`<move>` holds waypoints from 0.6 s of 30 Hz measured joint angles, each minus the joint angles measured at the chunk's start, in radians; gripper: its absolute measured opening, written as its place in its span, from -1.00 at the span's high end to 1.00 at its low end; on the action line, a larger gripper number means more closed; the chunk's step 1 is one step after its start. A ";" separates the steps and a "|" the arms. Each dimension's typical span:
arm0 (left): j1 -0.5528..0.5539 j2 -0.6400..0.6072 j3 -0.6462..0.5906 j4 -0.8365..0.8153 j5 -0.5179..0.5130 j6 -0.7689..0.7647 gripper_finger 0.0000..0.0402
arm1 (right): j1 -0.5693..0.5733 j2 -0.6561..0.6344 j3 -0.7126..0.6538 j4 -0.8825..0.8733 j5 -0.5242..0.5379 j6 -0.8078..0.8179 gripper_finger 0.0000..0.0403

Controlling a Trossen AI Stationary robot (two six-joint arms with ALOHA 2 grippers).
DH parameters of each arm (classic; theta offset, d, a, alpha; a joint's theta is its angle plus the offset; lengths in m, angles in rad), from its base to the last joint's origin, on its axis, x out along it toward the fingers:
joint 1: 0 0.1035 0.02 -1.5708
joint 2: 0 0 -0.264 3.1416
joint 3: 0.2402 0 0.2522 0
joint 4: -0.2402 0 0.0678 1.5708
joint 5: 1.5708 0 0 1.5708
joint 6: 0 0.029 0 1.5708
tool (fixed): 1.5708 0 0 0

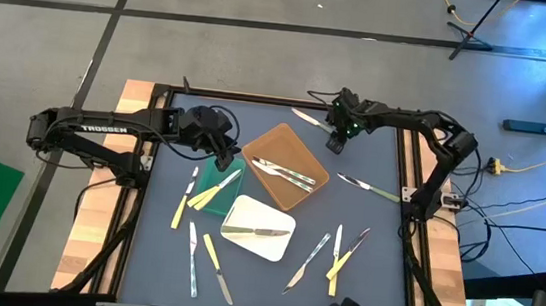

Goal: Sort silverware by color (type)
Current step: Put the green table knife into the white bin

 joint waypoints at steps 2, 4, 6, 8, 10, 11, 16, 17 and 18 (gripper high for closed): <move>0.000 0.000 0.000 0.000 0.000 0.000 0.34 | 0.000 0.018 0.003 0.003 -0.001 0.001 0.22; 0.000 0.000 0.000 0.000 0.000 0.001 0.34 | 0.000 0.031 0.004 0.003 -0.003 0.001 0.22; 0.000 0.000 0.000 0.002 0.000 0.001 0.34 | 0.000 0.034 0.004 0.003 -0.005 0.001 0.24; 0.000 0.000 0.000 0.009 0.000 0.003 0.34 | 0.000 0.035 0.004 0.002 -0.020 0.001 0.29; 0.003 0.000 0.000 0.025 -0.003 0.015 0.34 | -0.001 0.036 0.004 0.002 -0.049 0.002 0.38; 0.007 0.000 0.000 0.032 -0.003 0.027 0.34 | -0.001 0.036 0.004 0.002 -0.057 0.001 0.43; 0.039 0.004 0.000 0.140 -0.004 0.130 0.34 | -0.001 0.037 0.003 0.000 -0.064 0.001 0.72; 0.048 0.008 0.000 0.170 0.000 0.153 0.34 | -0.001 0.038 0.003 0.000 -0.069 0.001 0.77; 0.060 0.014 0.000 0.196 0.006 0.172 0.34 | -0.001 0.038 0.003 0.000 -0.071 0.001 0.80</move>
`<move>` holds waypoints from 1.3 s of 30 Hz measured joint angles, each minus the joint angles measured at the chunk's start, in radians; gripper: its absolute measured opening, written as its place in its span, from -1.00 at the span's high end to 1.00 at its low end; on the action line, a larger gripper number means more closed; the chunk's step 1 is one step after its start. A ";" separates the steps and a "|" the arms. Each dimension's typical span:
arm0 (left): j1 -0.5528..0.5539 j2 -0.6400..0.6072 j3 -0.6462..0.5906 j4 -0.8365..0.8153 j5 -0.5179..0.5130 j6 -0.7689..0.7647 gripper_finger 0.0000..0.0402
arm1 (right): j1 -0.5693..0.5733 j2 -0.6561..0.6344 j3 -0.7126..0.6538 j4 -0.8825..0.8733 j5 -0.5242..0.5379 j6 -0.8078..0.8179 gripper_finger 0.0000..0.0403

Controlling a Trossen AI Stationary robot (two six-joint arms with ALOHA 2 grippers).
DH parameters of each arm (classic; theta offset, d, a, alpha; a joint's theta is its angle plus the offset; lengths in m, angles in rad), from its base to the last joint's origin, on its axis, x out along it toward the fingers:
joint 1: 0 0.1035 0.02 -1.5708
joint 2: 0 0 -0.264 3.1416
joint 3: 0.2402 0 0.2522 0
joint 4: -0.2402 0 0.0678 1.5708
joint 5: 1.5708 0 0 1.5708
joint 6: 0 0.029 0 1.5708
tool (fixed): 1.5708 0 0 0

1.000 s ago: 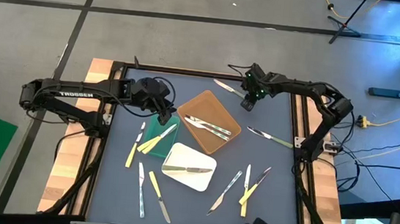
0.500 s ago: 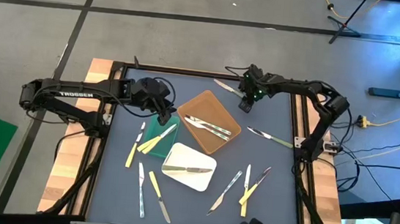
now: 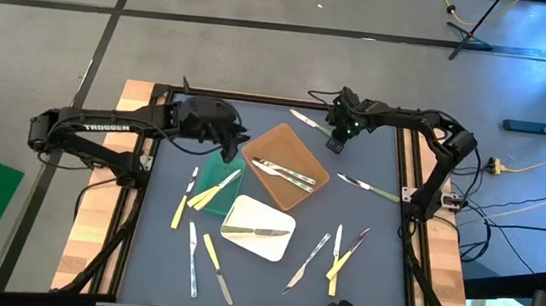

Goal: Sort silverware by color (type)
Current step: Put the green table knife into the white bin

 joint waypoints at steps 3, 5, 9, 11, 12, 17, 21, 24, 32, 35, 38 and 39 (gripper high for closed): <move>0.044 0.028 0.000 0.091 0.061 0.041 0.34 | 0.000 0.001 0.000 0.000 -0.001 0.000 0.84; 0.080 0.062 0.000 0.148 0.125 0.064 0.34 | 0.000 0.001 -0.001 0.000 -0.001 0.000 0.83; 0.148 0.164 0.000 0.314 0.279 0.097 0.34 | 0.000 0.002 -0.001 0.002 -0.003 0.000 0.78; 0.179 0.224 0.000 0.414 0.361 0.098 0.34 | 0.000 0.002 -0.001 0.003 -0.006 0.000 0.78; 0.193 0.255 0.000 0.468 0.400 0.095 0.34 | 0.000 0.002 -0.001 0.004 -0.006 0.000 0.79; 0.246 0.408 0.073 0.562 0.520 0.090 0.34 | 0.000 0.003 -0.001 0.004 -0.007 0.000 0.83; 0.270 0.526 0.182 0.559 0.560 0.118 0.34 | 0.000 0.003 -0.002 0.005 -0.007 0.000 0.83; 0.278 0.613 0.267 0.558 0.588 0.148 0.34 | 0.000 0.003 -0.002 0.009 -0.008 0.000 0.83; 0.283 0.826 0.455 0.541 0.672 0.162 0.34 | 0.001 0.003 -0.003 0.030 -0.008 0.000 0.83; 0.283 0.875 0.496 0.543 0.684 0.162 0.34 | 0.002 0.003 -0.004 0.041 -0.009 -0.005 0.83; 0.283 0.903 0.509 0.542 0.680 0.161 0.34 | 0.002 0.003 -0.004 0.059 -0.010 -0.011 0.84; 0.283 0.905 0.509 0.541 0.680 0.161 0.34 | 0.002 0.003 -0.004 0.064 -0.011 -0.020 0.84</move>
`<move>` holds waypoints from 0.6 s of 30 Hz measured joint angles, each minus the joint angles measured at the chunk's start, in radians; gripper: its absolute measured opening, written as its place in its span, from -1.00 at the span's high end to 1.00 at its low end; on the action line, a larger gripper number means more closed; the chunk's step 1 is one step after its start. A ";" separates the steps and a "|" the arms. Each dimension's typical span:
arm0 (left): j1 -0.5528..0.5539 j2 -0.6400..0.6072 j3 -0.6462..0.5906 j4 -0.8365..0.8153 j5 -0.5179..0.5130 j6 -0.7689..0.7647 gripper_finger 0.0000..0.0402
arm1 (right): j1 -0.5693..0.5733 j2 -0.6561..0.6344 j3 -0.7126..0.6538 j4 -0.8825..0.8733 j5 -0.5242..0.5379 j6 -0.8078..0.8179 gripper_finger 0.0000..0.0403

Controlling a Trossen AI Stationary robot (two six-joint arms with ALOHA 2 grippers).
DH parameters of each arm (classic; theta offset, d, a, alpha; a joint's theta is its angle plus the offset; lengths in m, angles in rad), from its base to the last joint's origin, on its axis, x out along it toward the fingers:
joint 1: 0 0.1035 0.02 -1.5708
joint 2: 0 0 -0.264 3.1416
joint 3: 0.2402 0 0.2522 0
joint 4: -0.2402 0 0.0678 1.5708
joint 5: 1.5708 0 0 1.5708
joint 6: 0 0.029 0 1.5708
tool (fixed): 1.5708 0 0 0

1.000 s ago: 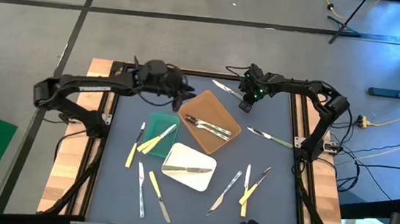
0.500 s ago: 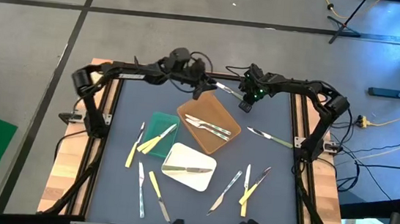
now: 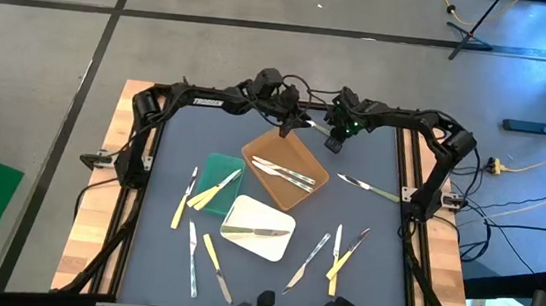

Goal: Sort silverware by color (type)
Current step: Put the green table knife into the white bin

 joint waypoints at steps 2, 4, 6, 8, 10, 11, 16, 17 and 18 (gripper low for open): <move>0.000 0.000 0.001 -0.003 0.000 0.000 0.34 | 0.000 0.000 0.000 0.005 -0.001 -0.010 0.84; 0.000 -0.001 0.002 -0.003 -0.001 0.000 0.34 | 0.000 0.000 0.000 0.007 -0.001 -0.010 0.84; 0.000 -0.001 0.002 -0.005 0.000 0.000 0.34 | 0.000 0.000 0.001 0.008 -0.001 -0.010 0.84; 0.000 -0.001 0.002 -0.007 0.000 0.000 0.34 | 0.000 0.000 0.001 0.011 -0.001 -0.011 0.84; 0.000 -0.001 0.002 -0.006 -0.002 0.000 0.34 | 0.000 0.000 0.001 0.020 -0.001 -0.011 0.84; 0.000 -0.001 0.002 -0.007 -0.002 0.000 0.34 | 0.000 0.000 0.001 0.024 -0.001 -0.012 0.84; 0.001 -0.001 0.002 -0.006 -0.006 0.000 0.34 | 0.000 0.000 0.001 0.035 -0.001 -0.038 0.84; 0.003 -0.001 0.002 -0.007 -0.009 0.002 0.34 | 0.000 0.001 0.001 0.039 -0.002 -0.038 0.84; 0.004 -0.001 0.002 -0.007 -0.011 0.007 0.34 | 0.000 0.001 0.001 0.046 -0.002 -0.041 0.84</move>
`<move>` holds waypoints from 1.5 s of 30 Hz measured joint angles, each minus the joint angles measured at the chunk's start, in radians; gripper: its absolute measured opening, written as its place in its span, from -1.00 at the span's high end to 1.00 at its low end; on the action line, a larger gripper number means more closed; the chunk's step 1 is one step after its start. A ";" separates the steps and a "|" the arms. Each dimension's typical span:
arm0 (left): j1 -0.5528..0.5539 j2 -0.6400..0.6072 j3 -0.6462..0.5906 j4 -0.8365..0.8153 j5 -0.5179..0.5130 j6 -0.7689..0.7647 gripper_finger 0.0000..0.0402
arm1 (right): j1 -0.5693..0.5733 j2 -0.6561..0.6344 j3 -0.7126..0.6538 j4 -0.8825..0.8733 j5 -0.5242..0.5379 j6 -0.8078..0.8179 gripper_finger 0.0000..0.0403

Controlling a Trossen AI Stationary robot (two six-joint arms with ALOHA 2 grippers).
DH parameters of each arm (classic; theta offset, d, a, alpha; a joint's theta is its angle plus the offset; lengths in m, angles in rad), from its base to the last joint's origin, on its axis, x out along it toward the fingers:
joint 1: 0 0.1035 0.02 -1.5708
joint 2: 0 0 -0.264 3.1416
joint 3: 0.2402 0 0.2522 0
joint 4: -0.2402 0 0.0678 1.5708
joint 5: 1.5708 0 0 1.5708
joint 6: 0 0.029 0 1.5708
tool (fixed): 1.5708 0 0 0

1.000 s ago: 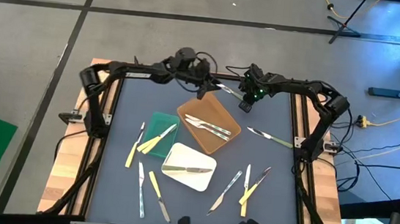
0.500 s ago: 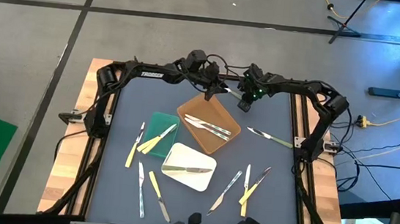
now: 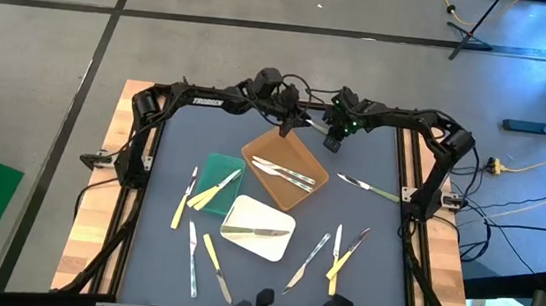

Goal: Sort silverware by color (type)
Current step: Put the green table knife into the white bin

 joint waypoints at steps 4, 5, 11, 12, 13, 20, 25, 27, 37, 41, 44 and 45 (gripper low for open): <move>0.005 0.000 0.000 0.000 -0.001 0.026 0.34 | 0.005 0.002 0.000 0.046 -0.002 -0.043 0.84; 0.005 0.000 0.000 0.000 -0.002 0.026 0.34 | 0.009 0.002 0.000 0.062 0.003 -0.049 0.84; 0.004 0.000 0.000 -0.003 -0.002 0.027 0.34 | 0.050 0.005 0.017 0.127 0.008 -0.082 0.86; 0.004 0.000 0.000 -0.003 -0.002 0.027 0.34 | 0.056 0.005 0.020 0.134 0.008 -0.084 0.88; 0.004 0.000 0.000 -0.003 -0.002 0.026 0.34 | 0.062 0.005 0.025 0.141 0.009 -0.085 0.90; 0.004 0.000 0.000 -0.006 -0.002 0.026 0.34 | 0.073 0.008 0.029 0.178 0.021 -0.087 0.95; 0.004 0.000 0.000 -0.006 -0.001 0.025 0.34 | 0.071 0.035 0.031 0.177 0.038 -0.086 0.93; 0.004 0.000 0.000 -0.007 -0.001 0.023 0.34 | 0.071 0.047 0.034 0.184 0.033 -0.086 0.94; 0.004 0.000 0.000 -0.007 0.001 0.023 0.34 | 0.070 0.058 0.034 0.182 0.032 -0.072 0.94; 0.004 0.000 0.000 -0.007 0.002 0.023 0.34 | 0.071 0.059 0.033 0.185 0.032 -0.070 0.90; 0.004 0.000 0.000 -0.007 0.003 0.023 0.34 | 0.071 0.060 0.032 0.190 0.032 -0.069 0.86; 0.004 0.000 0.000 -0.007 0.003 0.023 0.34 | 0.071 0.060 0.032 0.192 0.032 -0.069 0.83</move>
